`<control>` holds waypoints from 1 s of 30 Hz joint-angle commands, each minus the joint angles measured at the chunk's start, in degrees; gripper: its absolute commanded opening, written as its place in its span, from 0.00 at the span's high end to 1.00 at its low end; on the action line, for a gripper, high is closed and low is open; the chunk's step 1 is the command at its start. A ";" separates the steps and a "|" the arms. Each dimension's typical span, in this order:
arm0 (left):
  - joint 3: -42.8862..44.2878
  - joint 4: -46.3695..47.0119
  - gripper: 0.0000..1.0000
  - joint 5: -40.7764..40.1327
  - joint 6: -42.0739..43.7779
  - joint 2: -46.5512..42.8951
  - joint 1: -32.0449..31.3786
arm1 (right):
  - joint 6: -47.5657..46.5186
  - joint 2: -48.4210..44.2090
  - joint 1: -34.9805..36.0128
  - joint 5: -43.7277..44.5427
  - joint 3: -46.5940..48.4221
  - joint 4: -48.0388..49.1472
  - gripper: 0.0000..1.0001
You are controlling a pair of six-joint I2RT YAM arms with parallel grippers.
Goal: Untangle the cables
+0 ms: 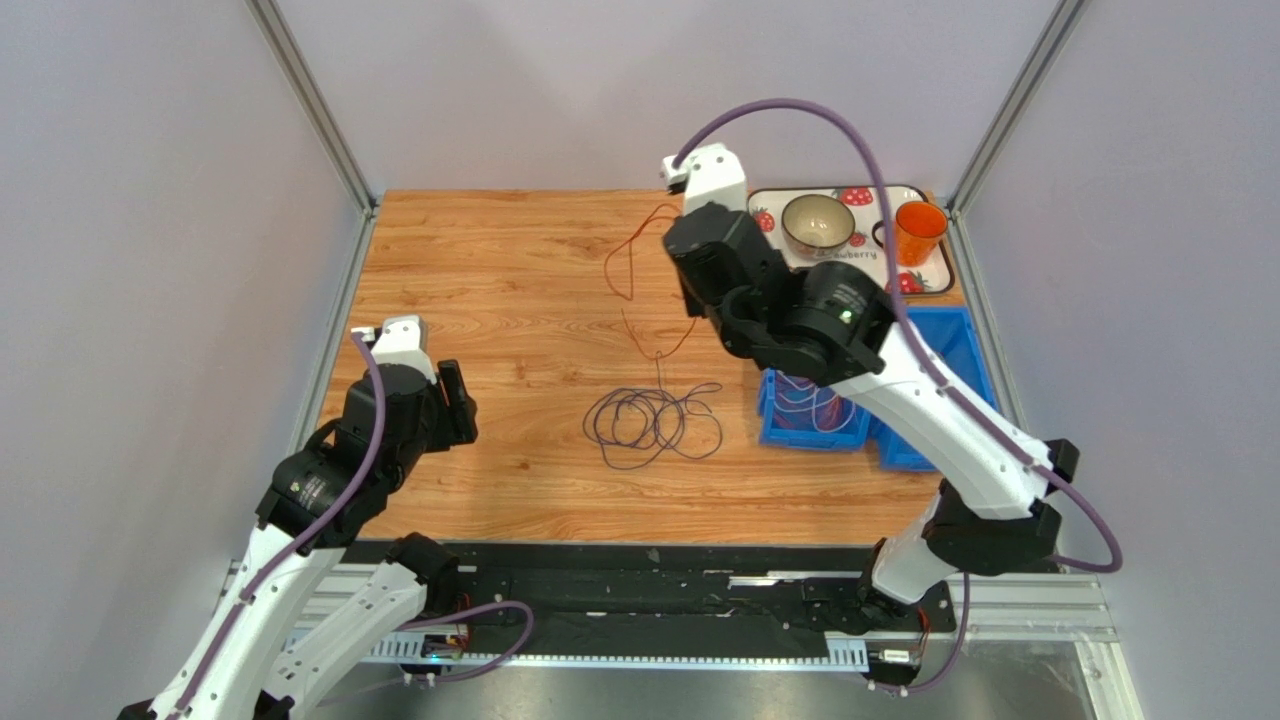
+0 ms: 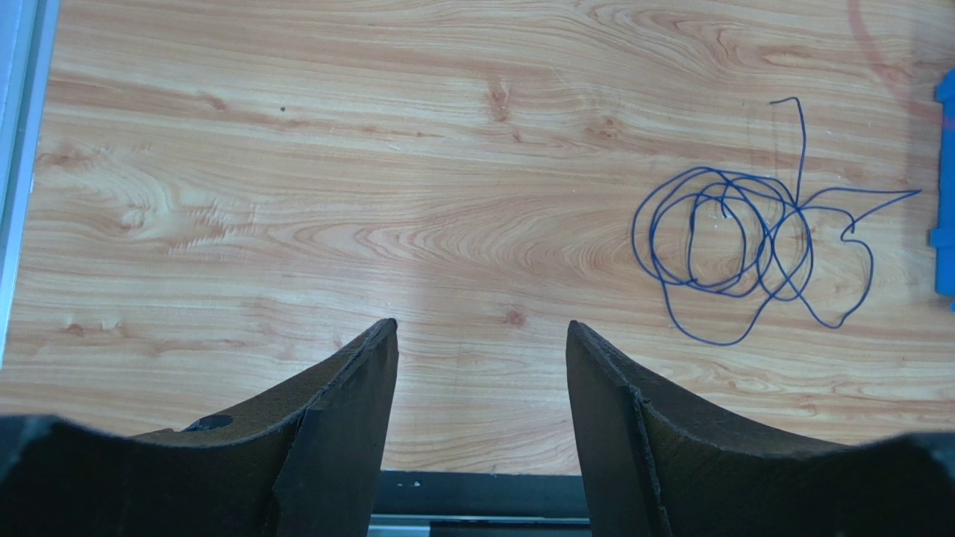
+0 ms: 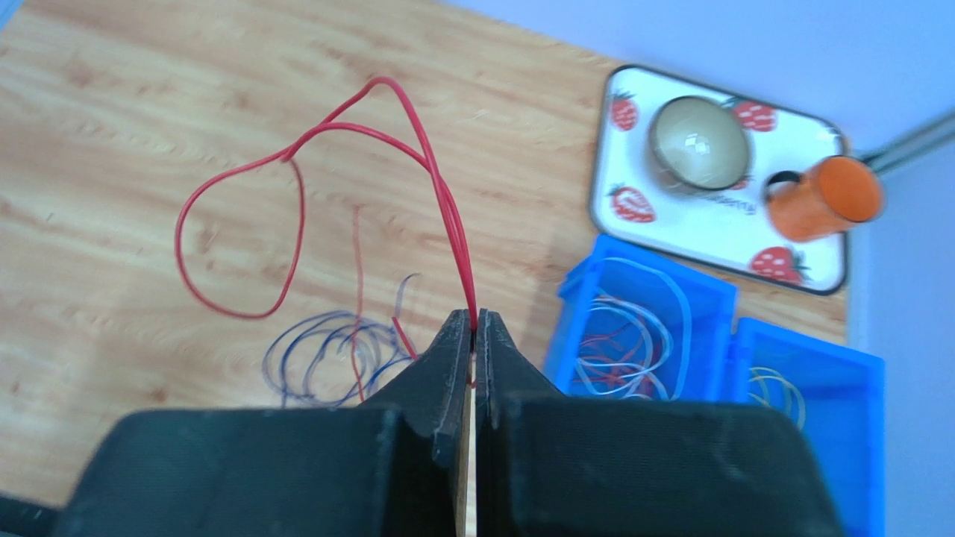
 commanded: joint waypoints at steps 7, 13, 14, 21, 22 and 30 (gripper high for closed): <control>0.01 1.80 0.35 0.62 1.22 -0.13 0.30 | -9.51 -10.47 -12.04 6.65 0.85 2.54 1.00; -0.25 2.42 0.35 2.12 1.84 -0.75 0.21 | -12.41 -15.56 -19.43 7.53 -3.72 5.79 1.00; -0.34 2.51 0.34 2.21 1.93 -0.92 0.30 | -13.20 -16.18 -20.23 7.53 -4.34 6.15 1.00; -0.43 2.86 0.34 3.08 2.37 -0.75 0.30 | -13.74 -19.88 -28.93 5.34 -8.91 8.35 1.00; -0.51 2.95 0.34 3.26 2.37 -0.57 0.30 | -13.74 -20.14 -30.68 4.99 -9.09 8.26 1.00; -0.52 3.12 0.34 3.70 2.54 -0.22 0.30 | -13.82 -21.19 -39.56 1.48 -9.62 8.52 1.00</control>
